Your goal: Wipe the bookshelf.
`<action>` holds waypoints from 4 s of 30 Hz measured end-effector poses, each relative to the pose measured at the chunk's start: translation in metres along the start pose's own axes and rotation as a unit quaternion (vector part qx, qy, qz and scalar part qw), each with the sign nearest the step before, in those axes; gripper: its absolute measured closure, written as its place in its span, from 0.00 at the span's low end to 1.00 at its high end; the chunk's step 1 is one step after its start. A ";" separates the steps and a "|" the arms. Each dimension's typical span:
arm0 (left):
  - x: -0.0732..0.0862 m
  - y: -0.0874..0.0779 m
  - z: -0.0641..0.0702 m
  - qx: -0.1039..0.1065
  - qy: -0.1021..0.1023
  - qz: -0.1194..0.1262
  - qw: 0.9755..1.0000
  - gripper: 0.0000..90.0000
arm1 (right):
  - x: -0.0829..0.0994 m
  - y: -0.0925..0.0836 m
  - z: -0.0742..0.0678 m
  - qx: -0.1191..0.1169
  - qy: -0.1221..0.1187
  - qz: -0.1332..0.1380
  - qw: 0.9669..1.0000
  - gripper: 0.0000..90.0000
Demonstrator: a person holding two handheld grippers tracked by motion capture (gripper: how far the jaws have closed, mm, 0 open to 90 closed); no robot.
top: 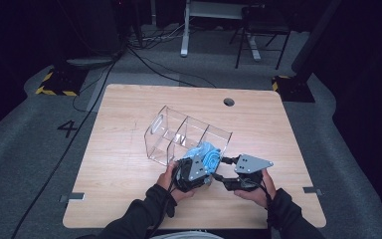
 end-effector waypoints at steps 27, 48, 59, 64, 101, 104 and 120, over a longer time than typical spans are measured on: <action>0.000 -0.016 -0.002 0.029 -0.019 0.015 0.999 0.74 | -0.003 0.005 -0.004 0.002 0.001 0.004 1.000 0.52; -0.006 -0.010 -0.022 -0.016 0.007 0.017 1.000 0.75 | -0.005 0.011 -0.017 -0.018 -0.015 0.007 1.000 0.54; 0.010 0.004 -0.017 -0.038 0.015 -0.012 0.999 0.75 | -0.004 0.012 -0.013 -0.006 -0.007 0.005 1.000 0.51; 0.014 0.006 -0.016 -0.046 0.020 -0.022 0.999 0.75 | -0.003 0.012 -0.013 -0.004 -0.005 0.004 1.000 0.49; -0.014 -0.022 -0.009 0.030 -0.031 0.072 0.996 0.74 | -0.006 0.008 -0.006 0.008 0.012 0.014 1.000 0.45; -0.017 -0.020 -0.011 0.028 -0.029 0.074 0.996 0.74 | -0.008 0.007 -0.002 0.014 0.018 0.016 1.000 0.47; 0.019 0.019 -0.012 -0.015 0.009 -0.020 1.000 0.75 | -0.006 0.010 -0.005 0.003 0.018 0.007 1.000 0.45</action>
Point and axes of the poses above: each handheld gripper's, and its own axes: y roughly forward along the jaws, x roughly out of its underside, z roughly to its right, the point moved 10 cm from there along y, roughly forward along the jaws, and after that the axes turned 10 degrees about x, right-handed, at the moved point
